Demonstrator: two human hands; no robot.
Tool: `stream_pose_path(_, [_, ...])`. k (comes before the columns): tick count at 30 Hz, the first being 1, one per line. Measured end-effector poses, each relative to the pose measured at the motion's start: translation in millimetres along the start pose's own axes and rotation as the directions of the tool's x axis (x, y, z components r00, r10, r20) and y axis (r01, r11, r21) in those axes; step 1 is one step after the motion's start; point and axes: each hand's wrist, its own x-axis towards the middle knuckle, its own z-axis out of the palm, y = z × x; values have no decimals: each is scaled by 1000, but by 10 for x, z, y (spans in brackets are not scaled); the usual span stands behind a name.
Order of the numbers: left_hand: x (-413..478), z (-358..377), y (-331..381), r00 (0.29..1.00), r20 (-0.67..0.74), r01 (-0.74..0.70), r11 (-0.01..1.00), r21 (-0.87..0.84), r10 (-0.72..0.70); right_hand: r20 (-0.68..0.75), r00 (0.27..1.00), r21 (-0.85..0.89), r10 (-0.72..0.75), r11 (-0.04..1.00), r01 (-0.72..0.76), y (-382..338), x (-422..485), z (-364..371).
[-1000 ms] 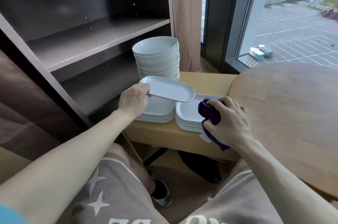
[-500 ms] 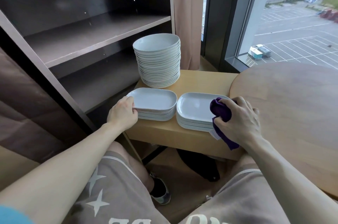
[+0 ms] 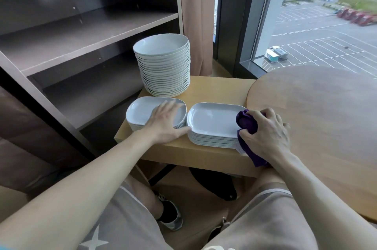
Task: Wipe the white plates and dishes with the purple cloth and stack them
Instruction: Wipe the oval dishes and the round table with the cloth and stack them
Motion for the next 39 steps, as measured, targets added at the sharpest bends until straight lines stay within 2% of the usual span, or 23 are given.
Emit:
stream_pose_path(2, [112, 51, 114, 992, 127, 20, 999, 26, -24, 16, 1000, -12, -10, 1000, 11, 19, 6, 5])
stream_pose_path(5, [263, 115, 121, 974, 220, 42, 998, 47, -51, 39, 998, -48, -44, 998, 46, 57, 18, 8])
stream_pose_path(11, [367, 288, -29, 973, 225, 32, 995, 93, -52, 98, 986, -194, -131, 970, 148, 34, 99, 11])
stream_pose_path(16, [399, 324, -45, 973, 223, 38, 997, 64, -51, 222, 947, -372, -234, 877, 304, -150, 206, -6])
stream_pose_path(25, [402, 336, -43, 971, 238, 15, 996, 93, -37, 451, 813, -151, -369, 866, 477, -660, 392, 93])
stream_pose_path(29, [418, 348, -41, 965, 259, 11, 994, 107, -39, 529, 750, -25, -397, 876, 481, -898, 502, 170])
stream_pose_path(33, [445, 355, -50, 960, 279, 0, 992, 127, -35, 497, 770, 18, -401, 891, 453, -1052, 532, 279])
stream_pose_path(37, [449, 375, -87, 963, 268, -17, 992, 127, -17, 326, 849, -49, -416, 889, 454, -1053, 487, 454])
stream_pose_path(39, [460, 377, -89, 966, 258, -15, 991, 136, -21, 287, 870, -80, -400, 895, 438, -1010, 508, 503])
